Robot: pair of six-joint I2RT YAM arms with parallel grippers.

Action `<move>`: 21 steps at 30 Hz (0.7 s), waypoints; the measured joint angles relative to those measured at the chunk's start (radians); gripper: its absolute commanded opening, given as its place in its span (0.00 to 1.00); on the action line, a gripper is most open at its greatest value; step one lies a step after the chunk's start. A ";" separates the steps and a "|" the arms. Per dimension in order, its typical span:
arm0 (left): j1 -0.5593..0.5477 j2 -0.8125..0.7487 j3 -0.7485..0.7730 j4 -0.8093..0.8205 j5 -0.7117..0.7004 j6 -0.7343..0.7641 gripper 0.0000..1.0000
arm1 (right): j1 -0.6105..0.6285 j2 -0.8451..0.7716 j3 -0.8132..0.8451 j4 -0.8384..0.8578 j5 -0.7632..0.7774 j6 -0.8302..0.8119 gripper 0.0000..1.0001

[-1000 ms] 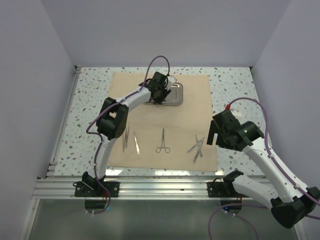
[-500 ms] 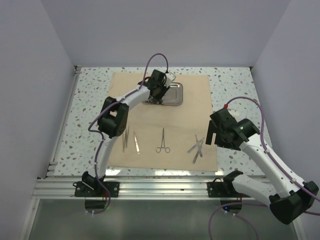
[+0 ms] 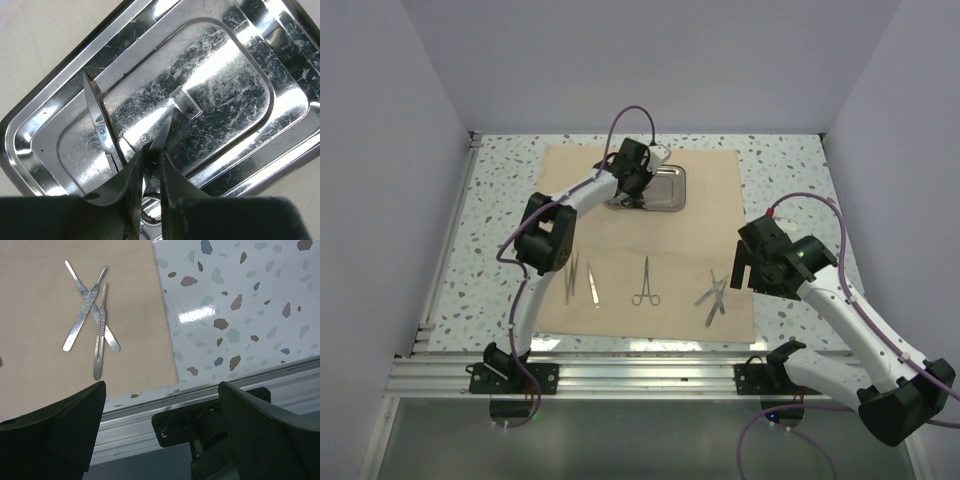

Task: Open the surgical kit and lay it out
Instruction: Pick up the medical item from the container.

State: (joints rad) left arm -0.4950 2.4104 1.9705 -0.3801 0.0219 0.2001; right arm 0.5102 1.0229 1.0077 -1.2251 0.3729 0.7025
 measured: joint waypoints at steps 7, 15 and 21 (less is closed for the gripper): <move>0.008 0.004 0.009 0.000 0.012 -0.034 0.00 | 0.000 0.000 0.000 0.003 0.000 -0.003 0.98; 0.010 0.003 0.027 -0.012 -0.066 -0.118 0.00 | 0.000 -0.001 0.000 0.019 0.000 -0.003 0.98; 0.010 -0.003 0.100 -0.095 -0.141 -0.200 0.00 | 0.000 -0.016 0.000 0.034 0.000 -0.003 0.98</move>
State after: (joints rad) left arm -0.4847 2.4073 2.0708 -0.4751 -0.1192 0.0006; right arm 0.5102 1.0073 1.0077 -1.1908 0.3725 0.6994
